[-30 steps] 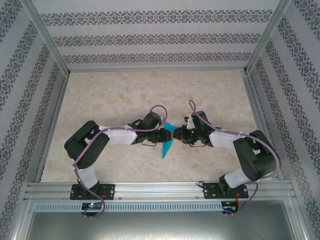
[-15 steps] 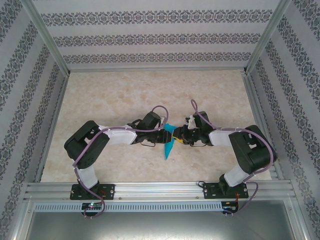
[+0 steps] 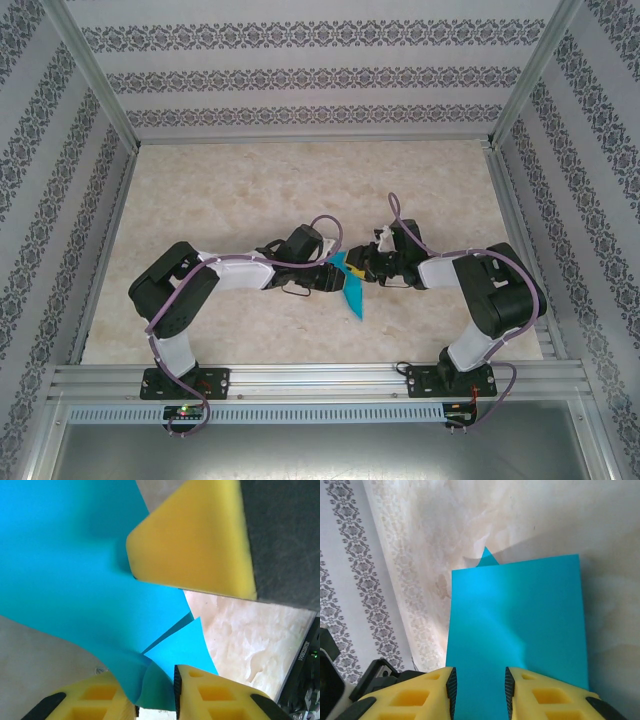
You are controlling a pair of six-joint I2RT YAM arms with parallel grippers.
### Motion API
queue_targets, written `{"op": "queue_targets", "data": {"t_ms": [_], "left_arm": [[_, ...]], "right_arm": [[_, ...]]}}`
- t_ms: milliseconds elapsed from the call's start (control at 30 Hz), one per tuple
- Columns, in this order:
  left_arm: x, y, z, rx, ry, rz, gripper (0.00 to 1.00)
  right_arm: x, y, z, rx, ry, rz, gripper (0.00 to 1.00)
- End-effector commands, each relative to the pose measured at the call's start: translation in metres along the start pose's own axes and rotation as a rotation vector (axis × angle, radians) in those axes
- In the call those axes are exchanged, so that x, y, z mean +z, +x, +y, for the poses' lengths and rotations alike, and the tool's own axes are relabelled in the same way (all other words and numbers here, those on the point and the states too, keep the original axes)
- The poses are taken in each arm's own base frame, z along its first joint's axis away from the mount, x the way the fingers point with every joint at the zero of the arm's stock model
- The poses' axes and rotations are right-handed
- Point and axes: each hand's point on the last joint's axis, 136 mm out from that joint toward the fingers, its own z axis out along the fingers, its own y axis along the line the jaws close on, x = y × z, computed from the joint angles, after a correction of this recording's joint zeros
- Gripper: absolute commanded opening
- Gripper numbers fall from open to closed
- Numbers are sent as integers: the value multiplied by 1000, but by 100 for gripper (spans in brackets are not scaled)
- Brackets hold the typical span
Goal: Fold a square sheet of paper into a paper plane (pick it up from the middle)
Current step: Fold the wing for the fifth time at the center of the table.
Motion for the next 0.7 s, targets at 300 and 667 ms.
{"op": "queue_targets", "data": {"t_ms": [300,667], "left_arm": [[-6,-8,-19,44,43,-12,36],[-12,-20,-12,-89,-20,-54,45]], "right_arm": [[-9,10,-22,-14,103,3,28],[-23,18,-27,-59,162,-16,23]]}}
